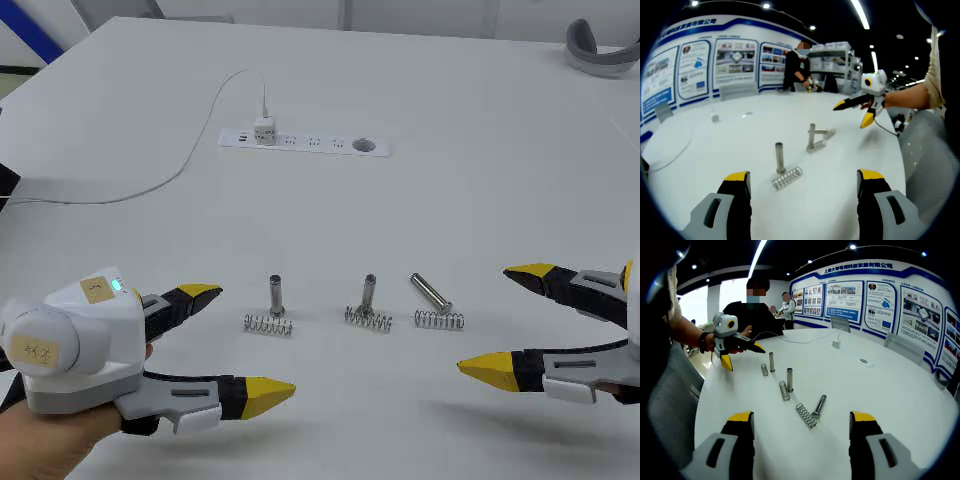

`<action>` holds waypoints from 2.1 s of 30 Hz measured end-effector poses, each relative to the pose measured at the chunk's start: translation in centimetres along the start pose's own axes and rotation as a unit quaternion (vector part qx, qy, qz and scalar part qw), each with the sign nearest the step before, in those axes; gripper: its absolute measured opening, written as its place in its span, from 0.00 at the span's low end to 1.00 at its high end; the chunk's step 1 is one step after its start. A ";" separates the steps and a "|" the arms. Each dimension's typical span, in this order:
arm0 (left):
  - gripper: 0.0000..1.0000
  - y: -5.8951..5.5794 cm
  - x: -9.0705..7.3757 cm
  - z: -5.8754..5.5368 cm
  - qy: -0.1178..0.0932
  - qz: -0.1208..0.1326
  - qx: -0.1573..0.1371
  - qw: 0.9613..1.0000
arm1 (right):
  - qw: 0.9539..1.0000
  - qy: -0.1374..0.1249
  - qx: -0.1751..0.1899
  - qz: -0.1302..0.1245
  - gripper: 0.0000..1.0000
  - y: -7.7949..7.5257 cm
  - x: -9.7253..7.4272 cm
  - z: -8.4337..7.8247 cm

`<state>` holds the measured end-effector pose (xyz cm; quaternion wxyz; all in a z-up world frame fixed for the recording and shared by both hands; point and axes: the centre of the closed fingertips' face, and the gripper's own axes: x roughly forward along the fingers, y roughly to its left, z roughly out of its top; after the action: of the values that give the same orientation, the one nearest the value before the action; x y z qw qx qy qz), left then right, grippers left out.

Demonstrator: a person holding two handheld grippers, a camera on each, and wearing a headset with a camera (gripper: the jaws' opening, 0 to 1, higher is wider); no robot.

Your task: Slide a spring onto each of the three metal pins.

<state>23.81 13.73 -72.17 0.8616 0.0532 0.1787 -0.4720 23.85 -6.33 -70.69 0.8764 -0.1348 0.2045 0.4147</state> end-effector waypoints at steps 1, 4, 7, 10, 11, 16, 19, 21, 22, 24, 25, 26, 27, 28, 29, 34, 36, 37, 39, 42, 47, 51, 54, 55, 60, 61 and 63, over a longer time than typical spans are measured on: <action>0.89 0.0 0.0 0.0 0.000 0.000 0.000 1.000 | 1.000 0.001 0.000 -0.001 0.79 0.0 0.0 0.0; 0.89 0.0 0.1 0.0 0.000 0.000 -0.002 1.000 | 1.000 0.005 -0.001 -0.002 0.78 -0.1 0.0 -0.2; 0.89 -0.1 0.2 0.0 -0.001 -0.001 -0.003 1.000 | 1.000 0.006 0.001 -0.005 0.78 -0.2 0.0 -0.2; 0.89 -0.1 0.2 0.1 -0.003 -0.001 -0.004 1.000 | 1.000 0.007 0.002 -0.005 0.78 -0.2 -0.1 -0.2; 0.89 -0.1 0.2 0.1 -0.003 -0.001 -0.004 1.000 | 1.000 0.008 0.001 -0.005 0.78 -0.2 -0.1 -0.3; 0.88 0.0 0.2 0.0 -0.004 0.001 -0.007 1.000 | 1.000 0.010 0.002 -0.007 0.78 -0.4 0.0 -0.2; 0.88 0.1 0.1 0.1 -0.007 0.004 -0.011 1.000 | 1.000 0.011 0.002 -0.007 0.77 -0.5 0.1 -0.1; 0.88 0.2 0.1 0.1 -0.008 0.006 -0.012 1.000 | 1.000 0.012 0.001 -0.008 0.77 -0.7 0.2 0.0; 0.88 0.2 0.1 0.2 -0.008 0.006 -0.012 1.000 | 1.000 0.012 0.001 -0.008 0.77 -0.7 0.2 0.0; 0.88 0.3 0.1 0.2 -0.009 0.007 -0.012 1.000 | 1.000 0.015 0.000 -0.009 0.76 -0.9 0.3 0.2; 0.88 0.3 0.1 0.2 -0.009 0.008 -0.012 1.000 | 1.000 0.013 0.000 -0.008 0.76 -0.9 0.4 0.4; 0.88 0.3 0.1 0.2 -0.009 0.009 -0.013 1.000 | 1.000 0.014 0.001 -0.009 0.76 -1.0 0.4 0.4; 0.88 0.3 0.1 0.2 -0.009 0.009 -0.013 1.000 | 1.000 0.016 0.001 -0.011 0.75 -1.2 0.5 0.5; 0.88 0.3 0.1 0.2 -0.009 0.010 -0.014 1.000 | 1.000 0.017 0.002 -0.012 0.74 -1.3 0.6 0.6; 0.88 0.3 0.1 0.2 -0.010 0.010 -0.014 1.000 | 1.000 0.018 0.003 -0.012 0.73 -1.5 0.7 0.7; 0.88 0.1 0.1 0.2 -0.010 0.011 -0.014 1.000 | 0.999 0.033 0.005 -0.019 0.69 -2.1 1.5 1.2; 0.88 0.0 0.1 0.2 -0.011 0.011 -0.015 1.000 | 0.999 0.035 0.008 -0.020 0.66 -2.3 1.8 1.5; 0.88 0.0 0.1 0.2 -0.011 0.012 -0.015 1.000 | 0.999 0.039 0.012 -0.026 0.65 -2.5 2.0 1.6; 0.88 -0.1 0.0 0.2 -0.011 0.012 -0.015 1.000 | 0.999 0.040 0.015 -0.029 0.61 -2.8 2.4 2.0; 0.88 -0.2 -0.1 0.3 -0.012 0.013 -0.015 1.000 | 0.998 0.052 0.021 -0.036 0.58 -3.2 3.1 2.4; 0.88 -0.1 -0.2 0.3 -0.013 0.015 -0.015 1.000 | 0.995 0.083 0.028 -0.048 0.48 -3.9 4.4 2.0; 0.87 -0.1 -0.3 0.3 -0.013 0.016 -0.015 1.000 | 0.992 0.105 0.032 -0.054 0.41 -4.3 5.4 1.7; 0.87 -0.1 -0.3 0.3 -0.014 0.015 -0.016 1.000 | 0.990 0.125 0.035 -0.057 0.36 -4.5 6.1 1.3; 0.87 -0.1 -0.3 0.3 -0.014 0.015 -0.016 1.000 | 0.989 0.130 0.035 -0.057 0.35 -4.5 6.3 1.1; 0.87 -0.2 -0.2 0.3 -0.014 0.014 -0.016 1.000 | 0.985 0.152 0.040 -0.064 0.30 -4.7 7.1 0.5; 0.87 -0.2 -0.2 0.3 -0.014 0.014 -0.016 1.000 | 0.985 0.155 0.040 -0.064 0.29 -4.7 7.4 0.4; 0.86 -0.2 -0.2 0.3 -0.014 0.013 -0.015 1.000 | 0.984 0.162 0.043 -0.066 0.27 -4.8 7.7 0.3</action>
<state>23.61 13.69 -71.79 0.8709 0.0357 0.1731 -0.4586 32.05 -3.98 -73.79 0.8619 -0.1755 0.3524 0.3196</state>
